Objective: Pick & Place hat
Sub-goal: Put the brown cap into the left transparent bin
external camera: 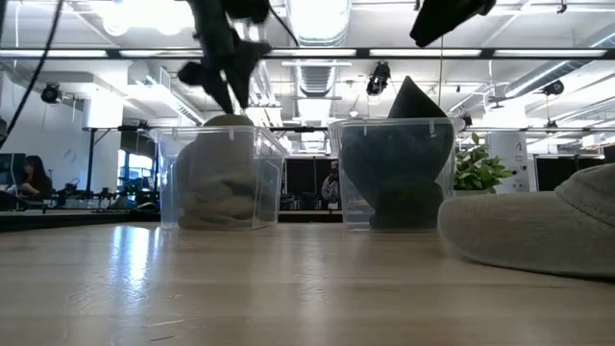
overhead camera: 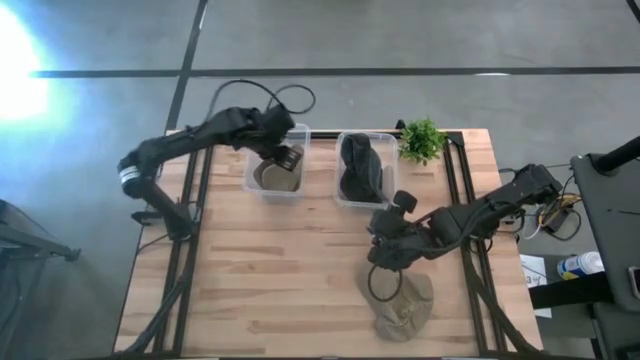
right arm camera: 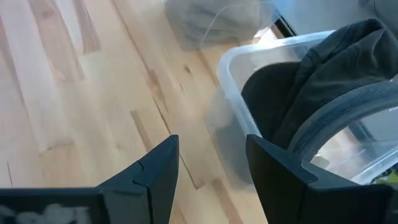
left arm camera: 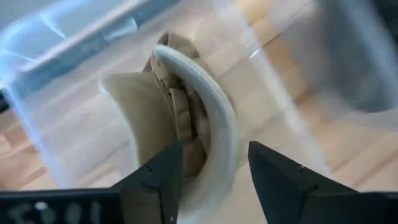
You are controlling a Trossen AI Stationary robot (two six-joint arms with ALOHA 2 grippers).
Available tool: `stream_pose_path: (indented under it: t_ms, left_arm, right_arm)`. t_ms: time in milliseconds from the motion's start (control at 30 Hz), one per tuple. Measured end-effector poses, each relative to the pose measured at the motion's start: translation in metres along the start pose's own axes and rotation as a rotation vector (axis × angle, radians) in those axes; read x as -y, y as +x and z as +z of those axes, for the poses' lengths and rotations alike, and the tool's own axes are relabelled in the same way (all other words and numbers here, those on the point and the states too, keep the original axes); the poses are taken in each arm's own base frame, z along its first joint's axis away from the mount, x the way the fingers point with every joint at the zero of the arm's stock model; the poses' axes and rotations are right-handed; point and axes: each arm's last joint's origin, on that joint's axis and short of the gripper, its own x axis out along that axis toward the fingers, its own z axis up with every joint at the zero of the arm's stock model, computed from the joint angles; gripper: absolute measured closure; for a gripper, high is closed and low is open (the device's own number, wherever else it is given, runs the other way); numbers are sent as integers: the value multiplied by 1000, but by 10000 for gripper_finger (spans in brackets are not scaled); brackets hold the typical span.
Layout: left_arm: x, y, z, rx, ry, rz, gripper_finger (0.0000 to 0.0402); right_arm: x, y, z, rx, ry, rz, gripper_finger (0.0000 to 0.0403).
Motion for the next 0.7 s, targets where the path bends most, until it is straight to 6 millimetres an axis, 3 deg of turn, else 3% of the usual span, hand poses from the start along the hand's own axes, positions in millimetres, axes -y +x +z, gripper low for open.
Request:
stream_pose_path:
  t_ms: [133, 233, 367, 500, 700]
  left_arm:
    - [-7, -53, -9, 122, -16, -96, 217]
    - [-6, -91, -24, 221, 0, -233, 216]
    - [6, -120, -49, 309, 51, -428, 216]
    - [33, -114, -76, 293, 66, -581, 216]
    - [101, -69, -130, 273, 101, -884, 216]
  right_arm:
    - [-3, -1, -7, -60, 2, 64, 220]
    - [-3, 3, -17, -201, 48, 142, 220]
    - [-6, 12, -36, -400, 173, 215, 220]
    - [-12, 17, -59, -568, 300, 227, 220]
    - [-25, 18, -90, -691, 471, 213, 220]
